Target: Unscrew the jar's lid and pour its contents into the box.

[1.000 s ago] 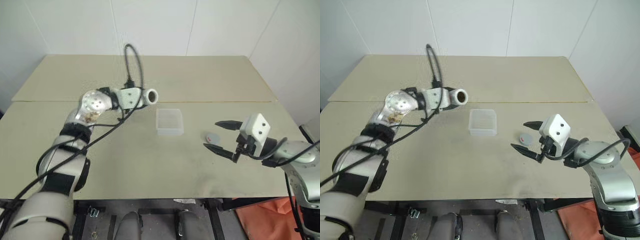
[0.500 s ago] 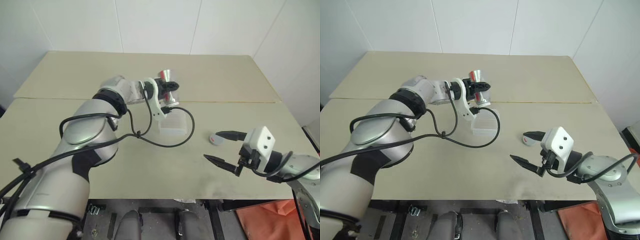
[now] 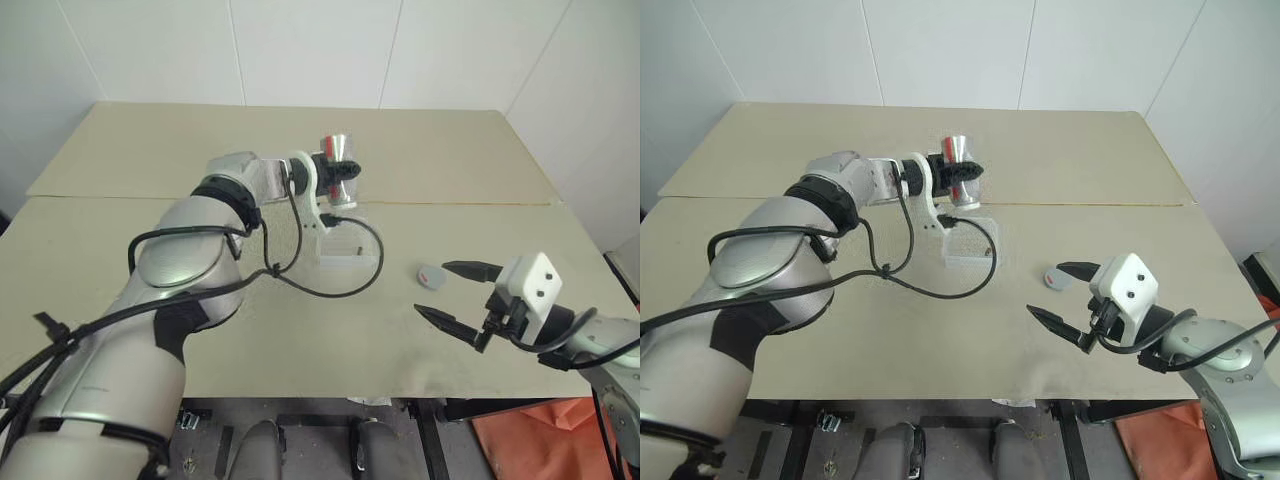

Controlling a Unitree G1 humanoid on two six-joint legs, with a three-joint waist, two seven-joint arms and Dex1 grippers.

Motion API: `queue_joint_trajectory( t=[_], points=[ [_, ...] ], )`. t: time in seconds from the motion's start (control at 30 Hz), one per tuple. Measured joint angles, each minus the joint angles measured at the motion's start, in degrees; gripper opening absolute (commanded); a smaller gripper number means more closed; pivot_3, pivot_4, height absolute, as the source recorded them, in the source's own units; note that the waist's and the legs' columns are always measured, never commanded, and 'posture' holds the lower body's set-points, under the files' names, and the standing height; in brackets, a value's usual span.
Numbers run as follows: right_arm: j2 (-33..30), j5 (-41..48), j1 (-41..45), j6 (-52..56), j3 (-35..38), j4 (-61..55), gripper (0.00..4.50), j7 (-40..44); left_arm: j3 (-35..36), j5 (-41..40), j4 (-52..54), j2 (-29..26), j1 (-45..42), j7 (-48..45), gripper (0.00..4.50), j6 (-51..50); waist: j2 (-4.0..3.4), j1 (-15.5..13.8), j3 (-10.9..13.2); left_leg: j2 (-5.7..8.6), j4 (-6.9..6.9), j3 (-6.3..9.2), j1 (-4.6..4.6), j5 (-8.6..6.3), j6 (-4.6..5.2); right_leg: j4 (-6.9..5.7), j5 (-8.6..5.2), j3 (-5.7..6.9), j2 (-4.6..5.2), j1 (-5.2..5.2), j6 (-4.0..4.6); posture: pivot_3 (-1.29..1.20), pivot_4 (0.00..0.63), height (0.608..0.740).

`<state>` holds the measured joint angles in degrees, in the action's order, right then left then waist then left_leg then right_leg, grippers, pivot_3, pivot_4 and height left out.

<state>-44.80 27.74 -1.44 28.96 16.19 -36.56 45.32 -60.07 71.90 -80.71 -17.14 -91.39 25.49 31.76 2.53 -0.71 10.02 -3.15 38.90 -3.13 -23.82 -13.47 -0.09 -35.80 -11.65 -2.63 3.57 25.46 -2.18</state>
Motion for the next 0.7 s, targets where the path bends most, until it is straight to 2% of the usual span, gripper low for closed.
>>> queue_joint_trajectory(
  t=[0.1, 0.2, 0.37, 0.43, 0.53, 0.7],
  points=[
    [0.0, 0.3, 1.0, 0.0, -0.4, 0.2, 4.48, -0.1, 15.0, -15.0, 0.1, -1.3, 3.1, -14.3, 1.98, 1.9, -0.02, 0.1, 0.0, -0.01, 0.0, -0.01, 0.06, 0.0, 0.01, -0.06, 0.03, 0.0, 0.0, -0.03, 0.07, 0.0, 0.15, 0.74],
    [0.2, 0.6, 1.6, 0.1, -1.5, 1.2, 4.48, -0.1, 35.6, -36.0, 0.1, -1.4, 9.2, -35.9, 1.98, -1.6, -0.04, 0.3, 0.0, -0.02, 0.1, 0.0, 0.07, 0.02, 0.01, -0.2, 0.04, 0.01, 0.0, -0.03, 0.11, 0.0, 0.15, 0.74],
    [1.3, 0.7, 4.8, 0.3, -4.0, 3.0, 4.48, -0.3, 57.3, -59.9, 3.7, -2.9, 17.6, -57.9, 1.98, -9.3, -0.05, 0.6, 0.0, -0.01, 0.17, 0.07, 0.27, 0.02, 0.02, -0.25, 0.05, 0.02, 0.0, -0.26, 0.1, 0.0, 0.15, 0.74],
    [2.5, 0.7, 5.6, 0.4, -5.0, 3.6, 4.48, -0.5, 62.8, -66.8, 7.8, -2.5, 22.3, -61.5, 1.98, -12.3, -0.06, 0.7, 0.0, -0.01, 0.19, 0.1, 0.33, 0.02, 0.02, -0.27, 0.05, 0.03, 0.0, -0.34, 0.1, 0.0, 0.15, 0.74],
    [3.5, 0.6, 6.9, 0.5, -6.7, 4.1, 4.48, -1.0, 67.4, -73.0, 16.0, -0.5, 29.9, -61.6, 1.98, -16.2, -0.06, 0.5, 0.0, 0.0, 0.3, 0.15, 0.3, 0.02, 0.02, -0.29, 0.07, 0.05, 0.0, -0.36, 0.08, 0.0, 0.15, 0.74],
    [5.5, 0.4, 8.1, 0.5, -9.2, 4.9, 4.48, -2.5, 66.6, -74.2, 37.9, 5.0, 49.1, -54.8, 1.98, -19.3, -0.08, 0.4, -0.1, -0.01, 0.31, 0.15, 0.37, 0.02, 0.02, -0.32, 0.09, 0.02, 0.01, -0.42, 0.09, 0.0, 0.15, 0.74]
  ],
)
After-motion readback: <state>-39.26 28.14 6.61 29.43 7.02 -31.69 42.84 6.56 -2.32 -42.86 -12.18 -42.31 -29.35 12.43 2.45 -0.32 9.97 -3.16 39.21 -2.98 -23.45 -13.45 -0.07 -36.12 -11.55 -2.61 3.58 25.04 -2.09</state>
